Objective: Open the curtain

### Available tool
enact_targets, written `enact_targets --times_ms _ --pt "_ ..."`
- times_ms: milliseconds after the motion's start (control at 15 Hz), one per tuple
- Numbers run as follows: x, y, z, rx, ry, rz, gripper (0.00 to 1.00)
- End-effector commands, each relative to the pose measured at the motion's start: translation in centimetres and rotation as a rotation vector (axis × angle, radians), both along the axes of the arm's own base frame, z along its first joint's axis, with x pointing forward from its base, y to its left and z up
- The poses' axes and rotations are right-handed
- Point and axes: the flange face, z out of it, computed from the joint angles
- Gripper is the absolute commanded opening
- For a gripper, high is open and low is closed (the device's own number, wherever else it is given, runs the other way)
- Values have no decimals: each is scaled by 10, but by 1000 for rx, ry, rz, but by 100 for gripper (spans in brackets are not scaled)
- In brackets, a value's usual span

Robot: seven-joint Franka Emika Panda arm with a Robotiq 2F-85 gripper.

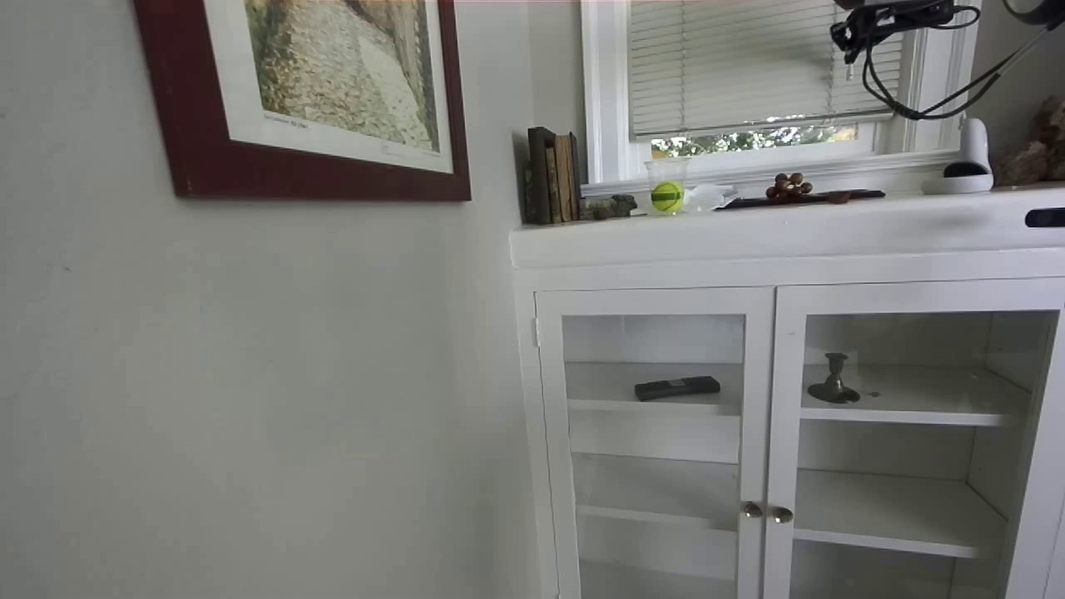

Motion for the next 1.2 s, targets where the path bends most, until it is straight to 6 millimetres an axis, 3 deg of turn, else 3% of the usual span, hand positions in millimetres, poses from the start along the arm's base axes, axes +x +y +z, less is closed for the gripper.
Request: enact_targets --times_ms 0,533,1133 --pt "1 3 -19 65 45 10 0" --pt "1 18 -62 165 120 37 0" --pt "-25 43 -106 270 211 44 0"
